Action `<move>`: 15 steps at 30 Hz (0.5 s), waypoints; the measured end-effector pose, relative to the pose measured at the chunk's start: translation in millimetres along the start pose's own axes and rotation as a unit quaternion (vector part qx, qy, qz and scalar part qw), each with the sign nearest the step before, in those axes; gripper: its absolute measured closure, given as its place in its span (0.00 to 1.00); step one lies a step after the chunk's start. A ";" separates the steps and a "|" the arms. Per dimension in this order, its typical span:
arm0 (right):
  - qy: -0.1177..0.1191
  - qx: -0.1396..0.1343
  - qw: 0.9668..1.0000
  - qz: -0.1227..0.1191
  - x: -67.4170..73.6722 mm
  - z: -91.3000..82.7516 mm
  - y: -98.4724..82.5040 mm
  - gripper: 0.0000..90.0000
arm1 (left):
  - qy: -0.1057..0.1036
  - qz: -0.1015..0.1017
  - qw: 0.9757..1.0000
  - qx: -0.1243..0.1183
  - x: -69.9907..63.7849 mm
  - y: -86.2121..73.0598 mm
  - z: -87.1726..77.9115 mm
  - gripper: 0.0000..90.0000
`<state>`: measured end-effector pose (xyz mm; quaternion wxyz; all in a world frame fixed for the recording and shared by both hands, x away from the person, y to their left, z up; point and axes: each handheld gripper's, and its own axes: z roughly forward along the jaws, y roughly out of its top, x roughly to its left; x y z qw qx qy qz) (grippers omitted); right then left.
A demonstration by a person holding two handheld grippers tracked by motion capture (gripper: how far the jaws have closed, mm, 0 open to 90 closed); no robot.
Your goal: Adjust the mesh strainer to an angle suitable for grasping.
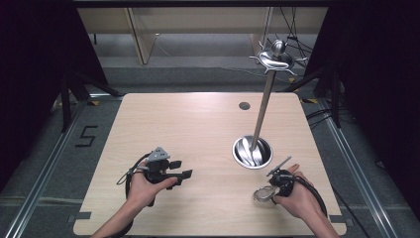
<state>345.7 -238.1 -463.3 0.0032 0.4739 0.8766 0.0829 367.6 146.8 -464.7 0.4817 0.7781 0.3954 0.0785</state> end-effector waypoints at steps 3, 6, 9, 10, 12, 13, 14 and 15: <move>0.002 -0.008 1.000 0.019 -3.1 -6.8 -2.9 0.92 | -0.006 0.001 1.000 0.002 1.6 -0.1 -0.4 0.43; -0.024 -0.031 0.998 0.050 -15.9 -16.5 -10.9 0.85 | -0.004 -0.002 1.000 0.001 2.7 0.3 0.6 0.43; -0.014 -0.061 0.991 0.120 -31.2 -29.8 -17.4 0.76 | -0.007 -0.005 1.000 0.000 2.7 0.9 1.4 0.43; -0.016 -0.083 0.986 0.144 -37.6 -32.4 -19.6 0.72 | -0.008 -0.006 1.000 0.000 2.5 0.9 1.5 0.43; -0.017 -0.105 0.971 0.214 -46.5 -39.9 -21.9 0.62 | -0.010 -0.006 1.000 0.000 2.5 0.6 1.7 0.43; -0.037 -0.116 0.969 0.216 -54.7 -40.1 -23.4 0.60 | -0.011 -0.008 1.000 0.002 2.5 0.6 1.6 0.43; -0.035 -0.121 0.965 0.230 -58.9 -40.6 -23.3 0.56 | -0.009 -0.007 1.000 0.003 2.6 0.3 1.4 0.43; -0.034 -0.119 0.962 0.243 -63.1 -40.0 -22.9 0.52 | -0.009 -0.007 1.000 0.004 2.8 0.0 1.1 0.43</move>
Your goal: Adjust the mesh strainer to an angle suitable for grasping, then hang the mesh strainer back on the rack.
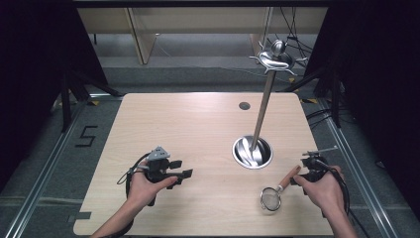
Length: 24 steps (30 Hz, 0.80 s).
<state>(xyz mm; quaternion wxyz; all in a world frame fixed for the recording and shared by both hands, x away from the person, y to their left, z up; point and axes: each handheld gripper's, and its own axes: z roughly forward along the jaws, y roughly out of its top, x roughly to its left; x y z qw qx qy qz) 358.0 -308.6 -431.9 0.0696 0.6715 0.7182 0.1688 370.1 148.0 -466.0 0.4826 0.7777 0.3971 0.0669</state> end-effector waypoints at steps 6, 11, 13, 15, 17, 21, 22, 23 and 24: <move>0.004 0.003 0.999 0.045 6.2 16.4 7.4 0.42 | -0.001 0.000 1.000 -0.002 -0.5 0.8 -2.2 0.43; 0.014 0.019 0.996 0.081 19.2 27.3 9.6 0.41 | 0.000 0.002 1.000 -0.001 -0.5 -0.5 -0.7 0.43; 0.016 0.031 0.995 0.089 21.2 29.5 10.6 0.41 | 0.000 0.001 1.000 -0.001 -0.3 -0.2 -0.5 0.43; 0.026 0.016 0.994 0.108 24.3 34.0 9.9 0.41 | 0.001 0.001 1.000 -0.002 -0.3 -0.4 -0.5 0.43; 0.024 0.029 0.996 0.081 20.2 32.5 12.3 0.41 | 0.002 0.001 1.000 -0.001 -0.3 -0.7 -0.6 0.43; 0.032 0.027 0.992 0.115 26.7 37.1 15.1 0.41 | 0.001 -0.003 1.000 -0.001 -1.0 -1.0 -0.1 0.43; 0.033 0.034 0.993 0.108 27.0 37.1 15.3 0.41 | 0.000 0.001 1.000 0.002 -0.7 -1.0 -0.4 0.43; 0.025 0.032 0.994 0.097 25.9 38.6 15.4 0.41 | 0.000 0.000 1.000 -0.001 -1.2 -1.1 -0.2 0.43; 0.026 0.031 0.994 0.098 26.9 39.7 15.2 0.41 | 0.001 0.001 1.000 -0.001 -1.4 -1.0 -0.5 0.43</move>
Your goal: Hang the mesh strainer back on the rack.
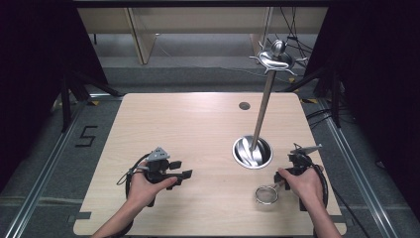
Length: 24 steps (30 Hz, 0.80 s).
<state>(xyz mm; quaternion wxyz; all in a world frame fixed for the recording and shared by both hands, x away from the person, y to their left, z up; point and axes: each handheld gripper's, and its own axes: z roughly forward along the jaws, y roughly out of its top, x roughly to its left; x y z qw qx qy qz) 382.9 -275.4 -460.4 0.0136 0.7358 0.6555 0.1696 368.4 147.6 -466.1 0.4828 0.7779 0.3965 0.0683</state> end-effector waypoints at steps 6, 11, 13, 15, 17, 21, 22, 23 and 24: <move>-0.010 0.004 1.000 -0.003 1.1 4.1 -0.3 0.42 | 0.002 0.002 1.000 0.001 0.5 0.1 -1.1 0.43; -0.015 0.012 1.000 0.014 4.8 9.2 -2.7 0.44 | 0.001 0.001 1.000 0.001 1.0 0.2 -0.8 0.43; -0.014 0.019 1.000 0.002 2.3 8.1 -0.8 0.46 | 0.001 0.001 1.000 0.000 1.0 0.1 -0.6 0.43; -0.013 0.016 1.000 -0.001 2.1 9.0 -1.0 0.46 | 0.001 0.001 1.000 0.001 1.0 0.1 -0.6 0.43; -0.018 0.017 1.000 -0.004 2.6 9.2 -1.2 0.46 | 0.001 0.002 1.000 0.001 0.9 0.1 -0.8 0.43; -0.020 0.014 1.000 -0.005 2.1 10.6 -1.1 0.47 | 0.003 0.002 1.000 0.001 0.6 0.3 -1.1 0.43; -0.029 0.015 0.999 0.009 3.3 11.7 0.1 0.47 | 0.003 0.002 1.000 0.002 0.6 0.3 -0.9 0.43; -0.029 0.015 0.999 0.009 3.3 11.7 0.1 0.47 | 0.003 0.002 1.000 0.002 0.6 0.3 -0.9 0.43; -0.025 0.017 0.999 0.031 6.6 11.9 -0.8 0.47 | 0.002 0.002 1.000 0.002 0.6 0.2 -0.8 0.43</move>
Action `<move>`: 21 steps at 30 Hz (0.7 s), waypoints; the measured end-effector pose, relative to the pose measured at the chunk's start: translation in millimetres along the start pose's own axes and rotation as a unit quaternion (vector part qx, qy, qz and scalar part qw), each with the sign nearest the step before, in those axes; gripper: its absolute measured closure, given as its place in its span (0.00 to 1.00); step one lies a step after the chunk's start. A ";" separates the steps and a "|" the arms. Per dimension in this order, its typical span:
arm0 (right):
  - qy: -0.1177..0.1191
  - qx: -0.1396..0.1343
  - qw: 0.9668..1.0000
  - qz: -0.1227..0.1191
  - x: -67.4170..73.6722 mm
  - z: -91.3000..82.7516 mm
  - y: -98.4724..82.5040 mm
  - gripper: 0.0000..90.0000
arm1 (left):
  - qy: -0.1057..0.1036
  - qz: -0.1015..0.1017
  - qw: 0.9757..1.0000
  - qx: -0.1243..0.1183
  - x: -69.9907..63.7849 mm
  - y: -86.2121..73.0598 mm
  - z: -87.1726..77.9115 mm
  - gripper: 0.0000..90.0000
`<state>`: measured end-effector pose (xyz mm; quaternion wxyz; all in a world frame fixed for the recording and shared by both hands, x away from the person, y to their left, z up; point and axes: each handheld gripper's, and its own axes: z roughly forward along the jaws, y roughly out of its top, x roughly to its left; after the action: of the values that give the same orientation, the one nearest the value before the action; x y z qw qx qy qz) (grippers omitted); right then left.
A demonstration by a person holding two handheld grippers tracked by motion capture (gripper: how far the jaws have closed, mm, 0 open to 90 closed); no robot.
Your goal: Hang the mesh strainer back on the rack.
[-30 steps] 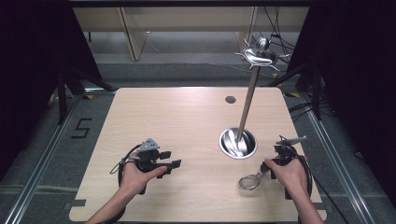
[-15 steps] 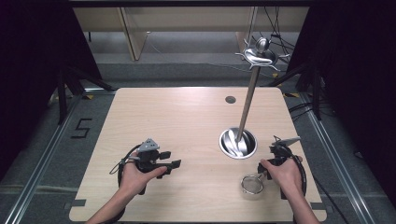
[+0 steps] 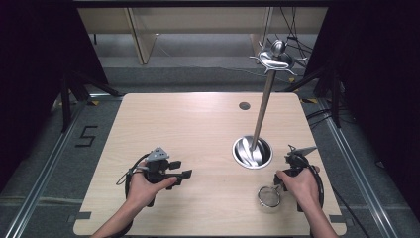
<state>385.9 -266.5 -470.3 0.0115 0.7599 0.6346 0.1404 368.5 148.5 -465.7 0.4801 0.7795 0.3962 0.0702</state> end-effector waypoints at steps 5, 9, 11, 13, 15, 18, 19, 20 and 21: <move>-0.005 0.009 1.000 -0.026 -3.3 0.4 0.0 0.50 | 0.000 0.000 1.000 0.000 0.1 0.0 -0.3 0.43; -0.017 0.033 0.999 -0.028 -2.7 -2.8 2.0 0.55 | 0.000 0.001 1.000 0.000 0.2 0.0 -0.5 0.43; -0.015 0.036 0.999 -0.032 -3.0 -3.5 1.9 0.58 | 0.000 0.000 1.000 0.000 0.0 0.0 -0.6 0.43; -0.020 0.039 0.998 -0.041 -3.8 -4.4 1.5 0.61 | 0.000 0.000 1.000 -0.001 -0.1 0.0 -0.7 0.43; -0.021 0.046 0.998 -0.025 -1.5 -5.7 0.3 0.63 | 0.000 -0.001 1.000 -0.001 0.1 0.0 -0.8 0.43; -0.028 0.048 0.997 -0.051 -5.7 -6.4 0.6 0.66 | -0.003 -0.004 1.000 -0.002 0.1 0.2 -0.8 0.43; -0.032 0.050 0.997 -0.048 -5.5 -7.0 0.3 0.68 | -0.003 -0.003 1.000 -0.002 0.0 0.1 -0.9 0.43; -0.034 0.040 0.997 -0.054 -7.0 -6.5 0.0 0.69 | -0.002 -0.001 1.000 -0.002 0.3 0.0 -0.9 0.43; -0.034 0.040 0.997 -0.054 -7.0 -6.5 0.0 0.69 | -0.002 -0.001 1.000 -0.002 0.2 0.0 -0.9 0.43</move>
<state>383.3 -274.4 -465.4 0.0102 0.7284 0.6793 0.0885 368.2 149.3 -465.3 0.4823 0.7784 0.3959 0.0683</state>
